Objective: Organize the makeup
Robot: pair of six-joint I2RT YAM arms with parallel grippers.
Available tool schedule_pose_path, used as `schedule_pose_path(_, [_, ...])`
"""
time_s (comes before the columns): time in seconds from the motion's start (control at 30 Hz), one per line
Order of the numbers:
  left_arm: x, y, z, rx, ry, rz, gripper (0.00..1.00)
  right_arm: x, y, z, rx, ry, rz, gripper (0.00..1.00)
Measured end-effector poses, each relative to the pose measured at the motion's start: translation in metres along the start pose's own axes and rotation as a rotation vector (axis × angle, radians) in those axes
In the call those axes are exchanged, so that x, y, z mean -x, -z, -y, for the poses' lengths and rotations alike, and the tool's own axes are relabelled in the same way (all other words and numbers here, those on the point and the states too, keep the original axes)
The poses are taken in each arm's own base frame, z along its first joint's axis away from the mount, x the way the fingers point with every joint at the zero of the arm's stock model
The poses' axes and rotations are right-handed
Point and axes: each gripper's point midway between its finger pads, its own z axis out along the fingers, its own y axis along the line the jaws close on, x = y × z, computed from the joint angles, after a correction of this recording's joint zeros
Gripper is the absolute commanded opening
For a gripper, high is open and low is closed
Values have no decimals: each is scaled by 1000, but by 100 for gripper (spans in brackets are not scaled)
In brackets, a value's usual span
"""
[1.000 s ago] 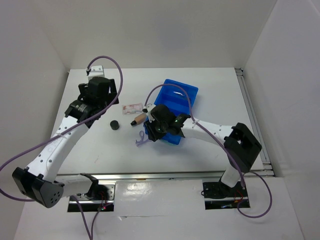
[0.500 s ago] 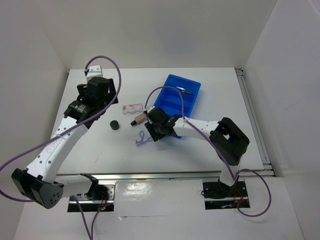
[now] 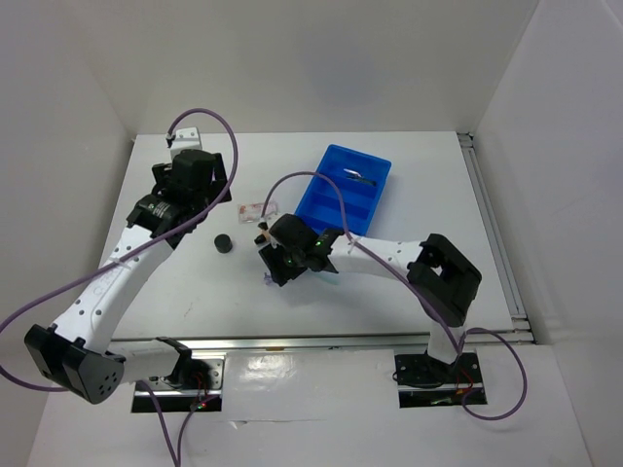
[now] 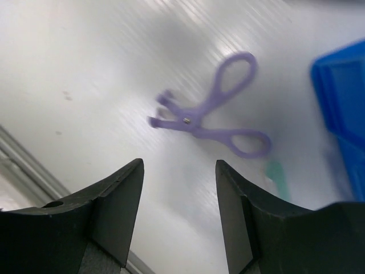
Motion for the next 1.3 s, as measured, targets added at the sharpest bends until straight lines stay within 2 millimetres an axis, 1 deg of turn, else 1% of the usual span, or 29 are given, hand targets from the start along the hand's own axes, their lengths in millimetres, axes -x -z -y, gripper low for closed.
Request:
schedule_pose_path(0.07, [0, 0, -1, 3, -1, 0, 95, 10, 1, -13, 27, 11, 27, 59])
schedule_pose_path(0.17, [0, 0, -2, 9, -2, 0, 96, 20, -2, -28, 54, 22, 55, 58])
schedule_pose_path(0.23, [1, 1, -4, 16, 0, 5, 96, 22, -8, -35, 64, 24, 56, 57])
schedule_pose_path(0.27, [2, 2, -5, 20, 5, 10, 96, 21, -12, -37, 66, 25, 52, 53])
schedule_pose_path(0.47, [12, 10, -11, 38, 35, 37, 96, 15, -35, -37, 37, 22, 23, 45])
schedule_pose_path(0.53, [15, 12, -12, 38, 40, 45, 96, 13, -40, -37, 25, 27, 17, 40])
schedule_pose_path(0.63, [16, 13, -13, 39, 43, 49, 96, 13, -42, -40, 7, 35, 20, 35])
schedule_pose_path(0.7, [16, 13, -14, 40, 41, 47, 96, 13, -42, -43, 1, 43, 26, 31])
schedule_pose_path(0.83, [16, 13, -14, 41, 42, 48, 96, 14, -41, -48, -8, 60, 35, 16])
schedule_pose_path(0.87, [16, 13, -14, 42, 42, 48, 96, 14, -41, -48, -12, 62, 36, 9])
schedule_pose_path(0.97, [16, 13, -14, 42, 41, 48, 98, 15, -40, -48, -23, 69, 36, 0])
schedule_pose_path(1.13, [20, 16, -14, 40, 44, 53, 98, 23, -34, -47, -40, 68, 47, 0])
schedule_pose_path(1.2, [30, 19, -13, 34, 56, 71, 98, 28, -27, -48, -42, 69, 56, 0])
schedule_pose_path(1.3, [50, 27, -12, 25, 86, 112, 98, 44, -8, -49, -47, 71, 96, 0])
